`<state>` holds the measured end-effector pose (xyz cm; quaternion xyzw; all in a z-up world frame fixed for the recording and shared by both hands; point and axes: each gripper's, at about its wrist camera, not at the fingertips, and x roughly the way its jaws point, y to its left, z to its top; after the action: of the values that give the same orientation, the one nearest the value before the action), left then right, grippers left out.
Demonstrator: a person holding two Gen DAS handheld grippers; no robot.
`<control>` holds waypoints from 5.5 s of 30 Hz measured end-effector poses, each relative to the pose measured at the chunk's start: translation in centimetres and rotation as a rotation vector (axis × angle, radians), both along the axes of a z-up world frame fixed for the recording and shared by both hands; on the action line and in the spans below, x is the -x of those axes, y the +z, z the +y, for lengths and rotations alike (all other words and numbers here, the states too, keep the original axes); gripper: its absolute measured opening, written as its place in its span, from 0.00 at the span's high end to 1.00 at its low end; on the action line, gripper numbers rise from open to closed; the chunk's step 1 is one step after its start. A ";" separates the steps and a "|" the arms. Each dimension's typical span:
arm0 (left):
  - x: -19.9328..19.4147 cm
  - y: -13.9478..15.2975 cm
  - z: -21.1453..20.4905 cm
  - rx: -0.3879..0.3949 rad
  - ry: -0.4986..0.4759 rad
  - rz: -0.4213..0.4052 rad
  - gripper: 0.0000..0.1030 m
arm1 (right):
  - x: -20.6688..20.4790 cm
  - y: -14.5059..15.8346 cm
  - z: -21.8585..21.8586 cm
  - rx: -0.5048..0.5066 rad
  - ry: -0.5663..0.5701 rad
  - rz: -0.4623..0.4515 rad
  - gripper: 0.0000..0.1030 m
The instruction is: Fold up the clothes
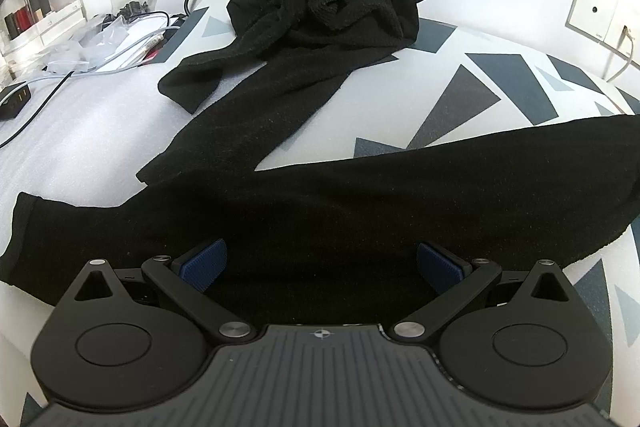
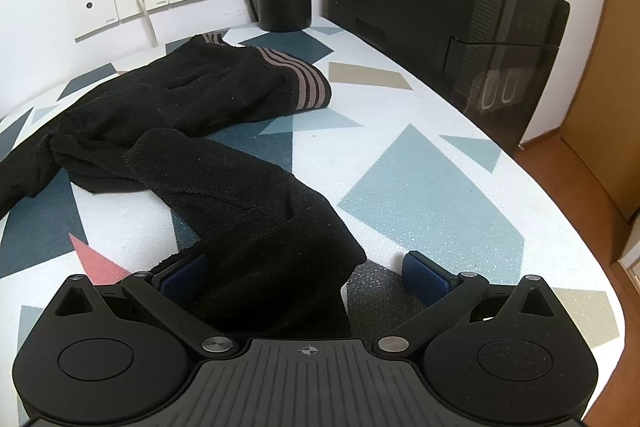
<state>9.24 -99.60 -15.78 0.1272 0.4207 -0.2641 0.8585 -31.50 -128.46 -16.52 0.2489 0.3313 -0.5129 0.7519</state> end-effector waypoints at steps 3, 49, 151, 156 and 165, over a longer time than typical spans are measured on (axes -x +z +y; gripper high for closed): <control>0.1 0.0 0.0 0.003 0.000 -0.005 0.00 | -0.1 -0.1 0.0 0.002 -0.007 0.002 0.01; 0.6 -0.4 0.4 0.034 0.003 -0.058 0.00 | -0.3 0.0 0.2 0.008 -0.022 0.004 0.01; 7.8 4.3 6.3 0.354 -0.718 0.223 0.01 | -3.1 8.8 11.5 -0.082 0.117 -0.203 0.37; 9.1 3.2 3.4 0.284 -0.688 0.251 0.08 | -2.2 8.1 6.0 -0.099 0.103 -0.213 0.37; 9.1 2.8 1.7 0.170 -0.527 0.224 0.84 | -1.8 4.6 -5.3 -0.138 0.094 -0.227 0.46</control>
<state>0.12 -97.94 -12.99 0.1299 0.4418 -0.5247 0.7160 -29.71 -133.79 -11.88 0.3406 0.2900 -0.4215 0.7888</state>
